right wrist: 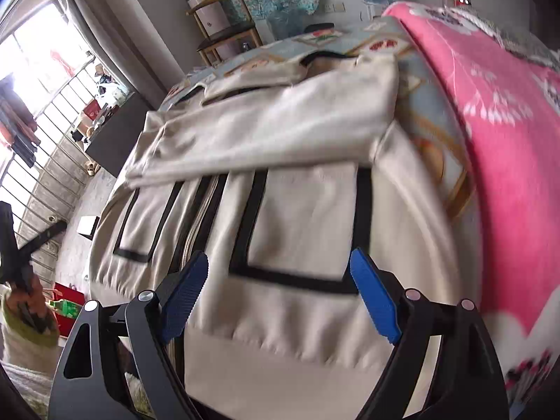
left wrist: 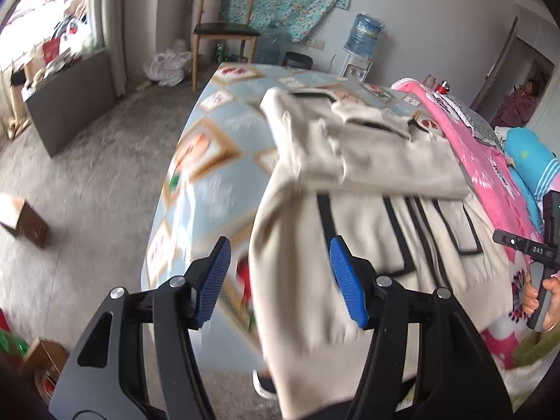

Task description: Fold large clothes

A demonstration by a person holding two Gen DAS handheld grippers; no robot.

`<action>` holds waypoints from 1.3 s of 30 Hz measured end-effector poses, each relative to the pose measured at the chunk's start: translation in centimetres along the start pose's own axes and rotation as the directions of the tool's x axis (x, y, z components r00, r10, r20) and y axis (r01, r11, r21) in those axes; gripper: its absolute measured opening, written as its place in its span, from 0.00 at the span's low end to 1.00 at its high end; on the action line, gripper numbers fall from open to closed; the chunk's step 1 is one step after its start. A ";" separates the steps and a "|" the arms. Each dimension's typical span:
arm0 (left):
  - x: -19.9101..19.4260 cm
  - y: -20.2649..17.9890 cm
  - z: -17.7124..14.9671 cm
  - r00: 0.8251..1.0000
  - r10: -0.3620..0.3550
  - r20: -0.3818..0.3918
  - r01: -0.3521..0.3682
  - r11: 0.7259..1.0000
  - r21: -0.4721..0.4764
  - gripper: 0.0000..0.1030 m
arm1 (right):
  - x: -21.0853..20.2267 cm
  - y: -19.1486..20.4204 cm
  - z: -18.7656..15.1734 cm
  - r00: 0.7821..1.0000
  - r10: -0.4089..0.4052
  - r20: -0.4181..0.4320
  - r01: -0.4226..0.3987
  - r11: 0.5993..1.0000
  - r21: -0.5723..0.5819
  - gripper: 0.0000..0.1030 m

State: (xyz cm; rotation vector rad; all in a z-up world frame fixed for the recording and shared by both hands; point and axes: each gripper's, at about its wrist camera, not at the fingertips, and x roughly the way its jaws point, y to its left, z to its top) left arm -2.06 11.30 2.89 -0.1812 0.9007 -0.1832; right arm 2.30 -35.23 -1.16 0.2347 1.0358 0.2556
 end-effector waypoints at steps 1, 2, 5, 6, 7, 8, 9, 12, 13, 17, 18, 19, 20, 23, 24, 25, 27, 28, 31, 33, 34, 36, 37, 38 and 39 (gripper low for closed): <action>-0.3 0.5 -1.6 1.000 -0.016 -0.003 0.016 1.000 -0.022 0.55 | 0.3 0.1 -1.0 1.000 -0.003 -0.011 0.003 1.000 0.008 0.79; -0.7 1.0 -3.4 0.999 -0.036 -0.012 0.035 0.998 -0.050 0.54 | 0.6 0.2 -2.0 1.000 -0.011 -0.020 0.011 1.000 0.015 0.79; -1.1 1.6 -8.0 0.995 -0.096 -0.032 0.092 0.991 -0.100 0.53 | 0.9 0.5 -3.9 0.999 -0.012 -0.037 0.013 1.000 0.018 0.79; -1.0 1.7 -9.2 0.993 -0.113 -0.034 0.109 0.987 -0.115 0.51 | 0.9 0.6 -4.4 0.999 -0.008 -0.040 0.008 1.000 0.017 0.79; -0.8 1.8 -10.5 0.990 -0.138 -0.036 0.132 0.982 -0.135 0.49 | 1.1 0.7 -4.6 0.999 -0.007 -0.049 0.007 1.000 0.016 0.79; -0.5 1.8 -11.5 0.988 -0.151 -0.036 0.144 0.978 -0.154 0.47 | 1.2 0.8 -4.9 0.999 -0.010 -0.052 0.010 1.000 0.013 0.79; -0.2 2.1 -12.4 0.985 -0.169 -0.038 0.160 0.971 -0.179 0.47 | 1.2 0.9 -5.2 0.998 -0.015 -0.056 0.015 1.000 0.008 0.79; 0.8 2.7 -14.1 0.979 -0.200 -0.033 0.187 0.953 -0.238 0.47 | 1.1 0.9 -5.2 0.998 -0.022 -0.060 0.022 1.000 -0.001 0.79; 1.2 2.8 -14.4 0.976 -0.213 -0.036 0.197 0.949 -0.248 0.46 | 1.0 1.0 -5.2 0.998 -0.023 -0.058 0.023 1.000 -0.003 0.79; 2.5 3.0 -15.0 0.960 -0.270 -0.072 0.239 0.928 -0.286 0.29 | 0.3 1.5 -5.0 0.999 -0.010 -0.035 0.010 1.000 -0.007 0.79; 2.7 3.0 -15.1 0.957 -0.275 -0.088 0.240 0.927 -0.289 0.24 | 0.0 1.9 -5.0 1.000 -0.003 -0.025 0.003 1.000 -0.017 0.79; 2.9 2.9 -15.1 0.956 -0.277 -0.096 0.239 0.927 -0.289 0.23 | -0.4 2.5 -5.1 1.000 0.014 -0.010 -0.014 0.999 -0.040 0.79; 3.0 2.9 -15.1 0.955 -0.279 -0.103 0.239 0.926 -0.292 0.20 | -0.7 3.2 -5.1 0.999 0.037 0.002 -0.037 0.997 -0.071 0.79; 2.7 3.0 -14.9 0.948 -0.298 -0.111 0.251 0.916 -0.314 0.10 | -1.1 6.9 -5.7 0.994 0.107 0.003 -0.104 0.969 -0.226 0.79; 2.3 3.0 -14.8 0.946 -0.306 -0.111 0.257 0.912 -0.321 0.08 | -1.0 8.5 -6.1 0.991 0.133 -0.010 -0.130 0.949 -0.288 0.79; 1.9 2.9 -14.6 0.943 -0.313 -0.111 0.263 0.909 -0.325 0.07 | -0.9 9.8 -6.5 0.988 0.151 -0.025 -0.151 0.930 -0.335 0.79; 1.2 2.7 -14.0 0.940 -0.323 -0.112 0.269 0.902 -0.337 0.06 | -0.1 13.2 -7.6 0.979 0.192 -0.066 -0.201 0.871 -0.448 0.79; 0.7 2.7 -13.7 0.934 -0.338 -0.112 0.281 0.892 -0.354 0.06 | 0.3 14.5 -8.1 0.974 0.211 -0.085 -0.225 0.843 -0.488 0.79; -0.6 2.7 -12.6 0.920 -0.381 -0.095 0.316 0.862 -0.396 0.05 | 1.5 18.8 -9.9 0.949 0.278 -0.153 -0.313 0.745 -0.590 0.79; -1.7 2.4 -11.6 0.910 -0.409 -0.070 0.349 0.845 -0.405 0.05 | 2.3 21.6 -11.2 0.931 0.311 -0.189 -0.356 0.671 -0.650 0.79; -2.1 2.2 -11.2 0.906 -0.419 -0.059 0.363 0.841 -0.401 0.05 | 2.6 22.5 -11.8 0.928 0.316 -0.196 -0.362 0.646 -0.672 0.79; -2.9 1.7 -10.4 0.898 -0.438 -0.037 0.389 0.832 -0.395 0.05 | 3.3 24.3 -12.7 0.925 0.319 -0.205 -0.365 0.600 -0.712 0.79; -3.1 1.5 -10.1 0.894 -0.447 -0.033 0.399 0.827 -0.396 0.05 | 3.4 25.1 -13.2 0.928 0.316 -0.198 -0.355 0.585 -0.729 0.79; -3.2 1.3 -9.8 0.888 -0.458 -0.028 0.410 0.819 -0.400 0.05 | 3.6 25.7 -13.6 0.931 0.313 -0.189 -0.343 0.567 -0.749 0.79; -3.2 1.3 -9.6 0.885 -0.466 -0.024 0.418 0.814 -0.403 0.05 | 3.8 26.3 -13.9 0.936 0.304 -0.174 -0.323 0.553 -0.768 0.79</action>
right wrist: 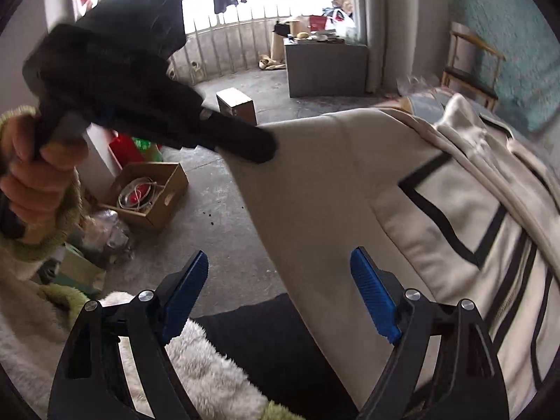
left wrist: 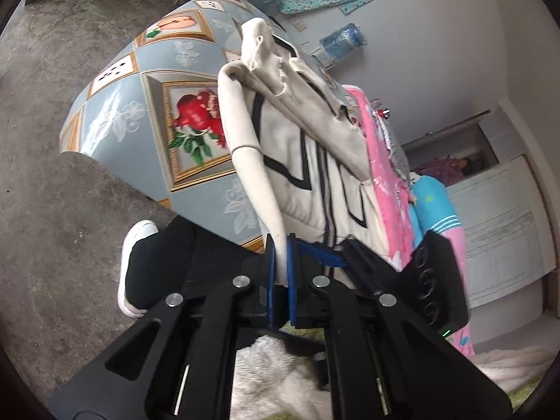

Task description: Fold large clothes

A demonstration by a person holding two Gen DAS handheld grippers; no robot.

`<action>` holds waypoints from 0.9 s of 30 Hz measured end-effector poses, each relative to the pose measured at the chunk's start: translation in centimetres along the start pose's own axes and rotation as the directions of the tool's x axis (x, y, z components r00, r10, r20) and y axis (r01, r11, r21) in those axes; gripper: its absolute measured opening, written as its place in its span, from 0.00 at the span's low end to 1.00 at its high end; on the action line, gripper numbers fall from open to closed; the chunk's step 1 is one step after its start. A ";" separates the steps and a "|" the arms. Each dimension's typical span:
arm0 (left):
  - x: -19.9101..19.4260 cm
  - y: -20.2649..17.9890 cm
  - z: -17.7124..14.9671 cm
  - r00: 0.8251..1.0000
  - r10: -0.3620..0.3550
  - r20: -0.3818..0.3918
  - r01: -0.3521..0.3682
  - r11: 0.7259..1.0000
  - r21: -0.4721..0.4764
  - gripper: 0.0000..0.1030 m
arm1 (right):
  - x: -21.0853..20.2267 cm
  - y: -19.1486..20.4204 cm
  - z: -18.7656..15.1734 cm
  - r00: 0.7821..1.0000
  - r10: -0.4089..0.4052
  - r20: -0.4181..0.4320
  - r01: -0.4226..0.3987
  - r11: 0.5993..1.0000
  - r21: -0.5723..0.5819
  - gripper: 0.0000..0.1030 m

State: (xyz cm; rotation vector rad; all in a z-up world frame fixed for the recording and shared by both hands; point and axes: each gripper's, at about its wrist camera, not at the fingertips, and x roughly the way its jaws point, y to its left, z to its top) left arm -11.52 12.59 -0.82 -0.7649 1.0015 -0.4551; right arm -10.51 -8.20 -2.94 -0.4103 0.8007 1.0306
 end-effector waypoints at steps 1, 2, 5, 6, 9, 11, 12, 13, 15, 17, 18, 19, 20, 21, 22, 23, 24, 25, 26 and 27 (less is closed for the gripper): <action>0.0 -0.2 0.1 1.000 -0.011 -0.001 0.011 1.000 -0.004 0.05 | 0.3 0.3 0.2 1.000 -0.022 0.005 0.022 1.000 -0.019 0.78; 0.1 -0.3 0.2 1.000 -0.020 -0.004 0.020 1.000 -0.009 0.05 | 0.5 0.8 0.3 0.999 -0.049 0.015 0.049 0.998 -0.042 0.75; 0.1 -0.5 0.4 0.999 -0.041 -0.007 0.041 0.999 -0.025 0.05 | 0.8 1.5 0.3 0.988 -0.153 0.027 0.154 0.985 -0.074 0.53; 0.1 -0.5 0.4 0.999 -0.039 -0.007 0.039 0.999 -0.028 0.06 | 0.9 1.2 0.3 0.985 -0.168 0.030 0.170 0.983 -0.067 0.44; -0.1 -0.6 0.5 0.999 -0.034 0.001 0.034 0.999 -0.025 0.06 | 0.8 0.5 0.2 0.981 -0.193 0.029 0.193 0.981 -0.012 0.17; -0.3 -0.4 0.6 1.000 -0.020 0.009 0.020 0.999 -0.026 0.14 | 0.3 -0.4 0.0 0.984 -0.178 0.031 0.176 0.983 0.045 0.07; -0.4 -0.3 0.7 1.000 -0.026 0.016 0.026 0.999 -0.028 0.17 | 0.1 -0.8 0.0 0.986 -0.161 0.034 0.159 0.985 0.071 0.06; -0.7 -0.1 0.8 0.999 -0.038 0.026 0.039 0.999 -0.033 0.28 | 0.0 -1.0 0.1 0.988 -0.150 0.037 0.147 0.985 0.093 0.06; -1.0 0.4 1.0 0.998 -0.058 0.040 0.060 0.997 -0.055 0.52 | -0.3 -1.5 0.1 0.990 -0.137 0.041 0.131 0.984 0.119 0.06; -0.9 1.1 1.3 0.996 -0.073 0.050 0.077 0.993 -0.089 0.55 | -0.3 -1.5 0.3 0.990 -0.135 0.044 0.129 0.985 0.119 0.06; -0.6 1.4 1.5 0.996 -0.076 0.046 0.080 0.991 -0.103 0.58 | -0.3 -1.4 0.3 0.990 -0.134 0.045 0.128 0.985 0.116 0.06; -0.4 1.6 1.5 0.997 -0.066 0.041 0.070 0.992 -0.108 0.60 | -0.2 -1.5 0.2 0.990 -0.133 0.045 0.128 0.985 0.116 0.06; 0.0 1.8 1.5 0.998 -0.051 0.034 0.054 0.993 -0.107 0.61 | -0.1 -1.4 0.2 0.990 -0.131 0.042 0.126 0.985 0.115 0.06; 0.5 1.9 1.5 0.999 -0.049 0.023 0.051 0.993 -0.109 0.61 | 0.1 -1.4 0.2 0.991 -0.129 0.040 0.124 0.986 0.115 0.06; 0.9 2.2 1.5 0.998 -0.056 0.012 0.057 0.991 -0.119 0.61 | 0.1 -1.6 0.2 0.991 -0.126 0.039 0.121 0.986 0.116 0.06; 1.4 2.5 1.5 0.998 -0.066 0.000 0.065 0.989 -0.135 0.61 | 0.2 -1.5 0.1 0.992 -0.122 0.038 0.117 0.986 0.118 0.06; 2.0 2.7 1.4 0.997 -0.079 -0.013 0.076 0.985 -0.152 0.61 | 0.3 -1.6 0.1 0.992 -0.120 0.037 0.115 0.986 0.118 0.06; 2.5 2.9 1.4 0.996 -0.085 -0.022 0.081 0.984 -0.159 0.61 | 0.3 -1.6 0.1 0.992 -0.119 0.036 0.114 0.987 0.117 0.06; 3.0 3.0 1.4 0.996 -0.084 -0.032 0.078 0.983 -0.164 0.60 | 0.4 -1.7 0.1 0.992 -0.117 0.036 0.112 0.987 0.118 0.06; 3.5 3.0 1.4 0.996 -0.082 -0.042 0.074 0.984 -0.165 0.59 | 0.4 -1.7 0.1 0.993 -0.115 0.036 0.110 0.987 0.118 0.06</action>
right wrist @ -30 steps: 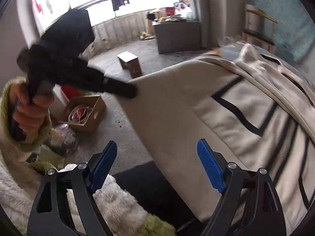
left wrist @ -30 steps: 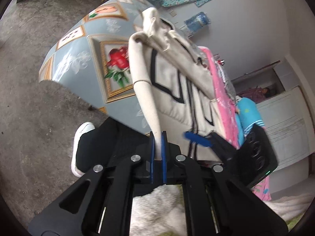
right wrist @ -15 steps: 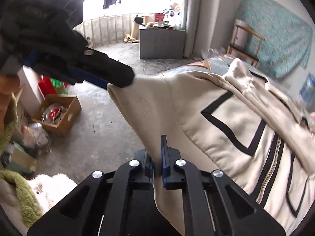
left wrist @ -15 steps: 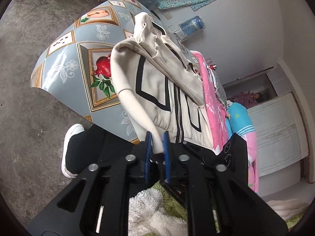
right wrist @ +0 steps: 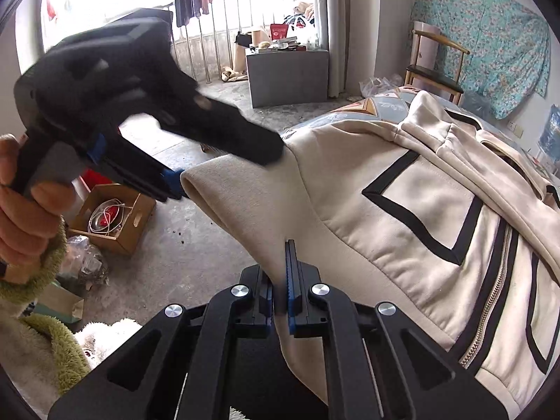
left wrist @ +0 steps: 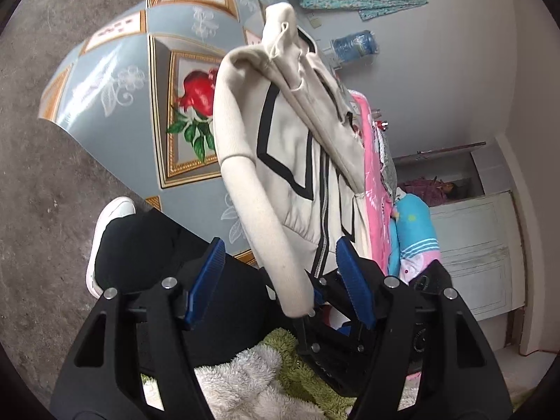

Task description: Fold large clothes

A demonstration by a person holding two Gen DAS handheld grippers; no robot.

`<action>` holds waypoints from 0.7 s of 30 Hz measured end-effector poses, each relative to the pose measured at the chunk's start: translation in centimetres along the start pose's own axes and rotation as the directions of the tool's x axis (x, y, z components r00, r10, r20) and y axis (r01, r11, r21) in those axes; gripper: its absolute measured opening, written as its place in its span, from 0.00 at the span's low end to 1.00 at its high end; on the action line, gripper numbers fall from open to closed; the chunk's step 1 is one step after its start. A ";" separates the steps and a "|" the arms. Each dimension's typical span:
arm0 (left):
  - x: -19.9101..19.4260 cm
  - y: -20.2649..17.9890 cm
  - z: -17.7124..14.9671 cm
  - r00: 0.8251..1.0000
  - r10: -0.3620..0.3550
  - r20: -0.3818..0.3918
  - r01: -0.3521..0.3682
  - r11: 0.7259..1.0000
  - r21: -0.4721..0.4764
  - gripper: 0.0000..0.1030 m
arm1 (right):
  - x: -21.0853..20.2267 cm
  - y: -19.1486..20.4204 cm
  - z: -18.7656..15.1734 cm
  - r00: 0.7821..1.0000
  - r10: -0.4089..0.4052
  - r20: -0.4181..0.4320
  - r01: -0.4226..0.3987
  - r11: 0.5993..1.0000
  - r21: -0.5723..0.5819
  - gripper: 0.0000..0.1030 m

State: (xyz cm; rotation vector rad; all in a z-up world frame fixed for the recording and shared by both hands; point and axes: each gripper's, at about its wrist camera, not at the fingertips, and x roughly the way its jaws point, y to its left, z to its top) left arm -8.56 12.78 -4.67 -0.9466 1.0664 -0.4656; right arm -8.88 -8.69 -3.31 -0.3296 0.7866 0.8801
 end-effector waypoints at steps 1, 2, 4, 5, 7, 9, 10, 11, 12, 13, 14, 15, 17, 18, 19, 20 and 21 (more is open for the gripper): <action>0.4 0.0 0.0 1.000 0.006 -0.009 -0.006 1.000 0.002 0.57 | 0.0 0.0 0.0 1.000 0.002 0.001 -0.002 1.000 0.000 0.06; 0.9 0.1 0.1 1.000 0.015 -0.017 -0.015 1.000 0.004 0.49 | -0.1 -0.1 0.0 1.000 0.005 0.004 -0.005 1.000 0.002 0.06; 1.7 0.2 0.3 0.999 0.029 -0.043 -0.029 1.000 0.003 0.36 | -0.2 -0.3 0.0 1.000 0.012 0.009 -0.012 1.000 0.006 0.06; 2.1 0.2 0.3 0.998 0.035 -0.052 -0.035 0.999 0.007 0.24 | -0.3 -0.4 -0.1 1.000 0.015 0.008 -0.015 1.000 0.012 0.06; 2.4 0.0 0.3 0.997 0.046 -0.058 -0.044 0.999 0.032 0.17 | -0.4 -0.8 -0.2 0.999 0.033 -0.002 -0.033 0.999 0.035 0.06; 2.6 -0.7 0.2 0.995 0.080 -0.055 -0.075 0.994 0.077 0.11 | -0.8 -1.5 -0.5 0.998 0.062 -0.011 -0.061 0.995 0.074 0.08; 2.6 -0.9 0.1 0.994 0.101 -0.052 -0.095 0.990 0.100 0.09 | -1.2 -1.9 -0.7 0.997 0.074 -0.014 -0.072 0.993 0.093 0.13; 2.6 -1.2 0.1 0.991 0.123 -0.049 -0.116 0.986 0.122 0.09 | -1.8 -2.4 -1.0 0.997 0.081 -0.014 -0.079 0.990 0.118 0.19; 2.6 -1.4 0.0 0.988 0.150 -0.046 -0.142 0.978 0.150 0.08 | -2.4 -2.9 -1.3 0.997 0.079 -0.013 -0.077 0.987 0.142 0.33; 2.7 -1.6 -0.1 0.983 0.181 -0.040 -0.171 0.969 0.176 0.07 | -3.5 -3.8 -1.8 0.998 0.059 -0.008 -0.056 0.982 0.179 0.49; 2.7 -1.7 -0.2 0.976 0.217 -0.034 -0.205 0.957 0.203 0.07 | -4.6 -4.7 -2.5 0.999 0.034 -0.003 -0.032 0.976 0.215 0.53; 2.9 -1.8 -0.4 0.965 0.262 -0.027 -0.249 0.940 0.235 0.07 | -5.7 -5.5 -3.1 1.000 0.015 0.003 -0.015 0.968 0.250 0.57; 3.1 -2.0 -0.7 0.940 0.342 -0.010 -0.323 0.898 0.297 0.07 | -9.0 -8.6 -5.4 0.999 -0.049 0.005 0.043 0.924 0.379 0.58; 3.2 -2.0 -0.9 0.928 0.372 -0.003 -0.351 0.877 0.327 0.07 | -10.4 -9.9 -6.6 0.997 -0.083 0.001 0.074 0.899 0.432 0.59; 3.3 -2.0 -1.1 0.923 0.386 -0.002 -0.362 0.866 0.345 0.07 | -12.0 -11.2 -8.1 0.992 -0.128 -0.008 0.115 0.863 0.492 0.59; 3.4 -2.1 -1.1 0.918 0.396 0.000 -0.370 0.858 0.356 0.07 | -13.9 -12.8 -10.0 0.984 -0.179 -0.021 0.160 0.815 0.557 0.59; 3.4 -2.1 -1.1 0.914 0.405 0.001 -0.377 0.851 0.365 0.07 | -15.8 -14.2 -12.0 0.974 -0.226 -0.032 0.196 0.759 0.621 0.59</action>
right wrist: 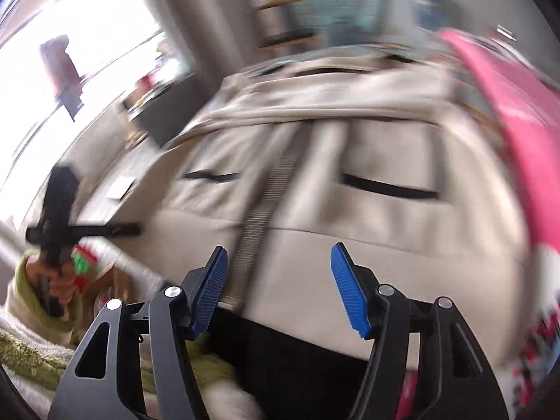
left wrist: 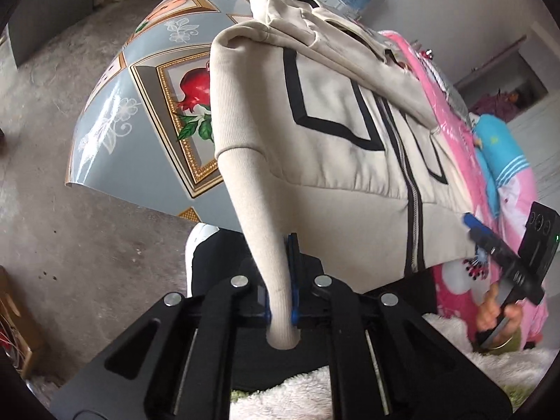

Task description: Fold large clothes

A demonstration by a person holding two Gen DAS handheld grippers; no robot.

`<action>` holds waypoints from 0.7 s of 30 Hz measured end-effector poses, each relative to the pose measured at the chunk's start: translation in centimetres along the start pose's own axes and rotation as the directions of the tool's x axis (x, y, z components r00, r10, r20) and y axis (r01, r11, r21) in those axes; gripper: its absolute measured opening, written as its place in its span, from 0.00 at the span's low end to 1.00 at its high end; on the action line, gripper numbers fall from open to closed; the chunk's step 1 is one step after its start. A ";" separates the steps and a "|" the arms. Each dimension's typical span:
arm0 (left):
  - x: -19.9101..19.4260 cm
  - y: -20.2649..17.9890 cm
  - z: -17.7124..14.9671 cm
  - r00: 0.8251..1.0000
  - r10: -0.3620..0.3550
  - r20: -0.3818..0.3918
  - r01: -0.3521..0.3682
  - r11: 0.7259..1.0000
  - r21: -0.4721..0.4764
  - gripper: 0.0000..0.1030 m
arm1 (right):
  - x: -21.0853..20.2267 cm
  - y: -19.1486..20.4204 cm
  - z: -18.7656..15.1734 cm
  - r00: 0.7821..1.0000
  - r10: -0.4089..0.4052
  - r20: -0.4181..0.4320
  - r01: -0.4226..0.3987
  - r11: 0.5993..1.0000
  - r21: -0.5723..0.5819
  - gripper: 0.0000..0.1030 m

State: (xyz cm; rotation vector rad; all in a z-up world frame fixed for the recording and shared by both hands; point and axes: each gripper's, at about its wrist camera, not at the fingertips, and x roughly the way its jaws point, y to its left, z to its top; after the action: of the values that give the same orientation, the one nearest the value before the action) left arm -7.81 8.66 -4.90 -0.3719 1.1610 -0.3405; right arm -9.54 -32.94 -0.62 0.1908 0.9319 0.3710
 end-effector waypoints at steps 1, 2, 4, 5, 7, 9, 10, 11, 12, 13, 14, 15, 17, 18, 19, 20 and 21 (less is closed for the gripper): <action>0.1 -0.1 0.0 1.000 0.010 -0.002 -0.009 1.000 0.011 0.07 | -1.2 -2.0 -0.5 0.999 -0.034 0.016 0.033 0.998 0.061 0.59; 0.1 -0.2 0.1 1.000 0.017 -0.003 -0.017 1.000 0.020 0.07 | -2.6 -4.4 -1.2 0.997 -0.073 0.036 0.068 0.988 0.141 0.59; 0.2 -0.5 0.2 0.999 0.037 -0.003 -0.037 0.998 0.042 0.07 | -4.5 -7.7 -2.6 0.991 -0.125 0.053 0.108 0.960 0.256 0.59; 0.3 -0.6 0.3 0.999 0.047 -0.003 -0.047 0.998 0.052 0.07 | -5.4 -9.0 -3.3 0.988 -0.144 0.059 0.121 0.947 0.297 0.59; 0.4 -0.8 0.1 0.998 0.068 -0.003 -0.067 0.995 0.072 0.07 | -6.1 -10.2 -4.2 0.984 -0.166 0.061 0.138 0.936 0.323 0.58; 0.6 -1.0 0.1 0.996 0.085 -0.003 -0.084 0.993 0.084 0.07 | -6.0 -10.5 -4.7 0.979 -0.197 0.046 0.174 0.934 0.313 0.58; 0.7 -1.1 0.1 0.996 0.092 -0.003 -0.091 0.992 0.088 0.07 | -5.8 -10.6 -4.8 0.979 -0.201 0.041 0.179 0.935 0.308 0.58; 0.7 -1.1 0.1 0.995 0.100 -0.003 -0.099 0.991 0.094 0.07 | -5.3 -10.8 -4.9 0.980 -0.197 0.033 0.178 0.935 0.307 0.58; 0.7 -1.3 0.0 0.994 0.108 -0.001 -0.107 0.989 0.101 0.07 | -4.9 -10.9 -4.9 0.980 -0.196 0.023 0.179 0.934 0.308 0.57; 0.8 -1.4 0.0 0.993 0.116 0.001 -0.116 0.987 0.108 0.07 | -4.8 -11.3 -5.1 0.981 -0.192 0.018 0.177 0.934 0.310 0.52; 0.8 -1.6 -0.1 0.992 0.125 0.004 -0.124 0.985 0.116 0.07 | -4.4 -11.4 -5.2 0.983 -0.185 0.006 0.174 0.934 0.312 0.50; 0.8 -1.8 -0.1 0.991 0.133 0.008 -0.133 0.983 0.126 0.07 | -4.3 -11.5 -5.5 0.982 -0.190 -0.005 0.182 0.933 0.311 0.49; 0.8 -2.0 -0.2 0.990 0.143 0.013 -0.143 0.980 0.135 0.07 | -4.3 -11.7 -5.8 0.979 -0.203 -0.009 0.196 0.931 0.308 0.47; 0.8 -2.0 -0.2 0.989 0.145 0.014 -0.146 0.980 0.136 0.07 | -4.5 -11.7 -5.9 0.978 -0.208 -0.011 0.201 0.930 0.309 0.43; 0.8 -2.1 -0.3 0.989 0.146 0.015 -0.147 0.980 0.136 0.07 | -4.6 -11.7 -6.1 0.977 -0.211 -0.013 0.204 0.927 0.314 0.39; 0.8 -2.1 -0.3 0.989 0.146 0.016 -0.147 0.980 0.137 0.07 | -4.7 -11.7 -6.3 0.978 -0.209 -0.012 0.202 0.927 0.316 0.36; 0.8 -2.1 -0.3 0.989 0.146 0.019 -0.147 0.979 0.139 0.07 | -4.8 -11.7 -6.5 0.978 -0.207 -0.014 0.201 0.928 0.315 0.30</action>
State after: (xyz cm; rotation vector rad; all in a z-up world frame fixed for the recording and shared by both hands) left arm -7.99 6.41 -4.70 -0.1632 1.1418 -0.2890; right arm -14.69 -45.54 -4.53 0.3857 0.9783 0.0246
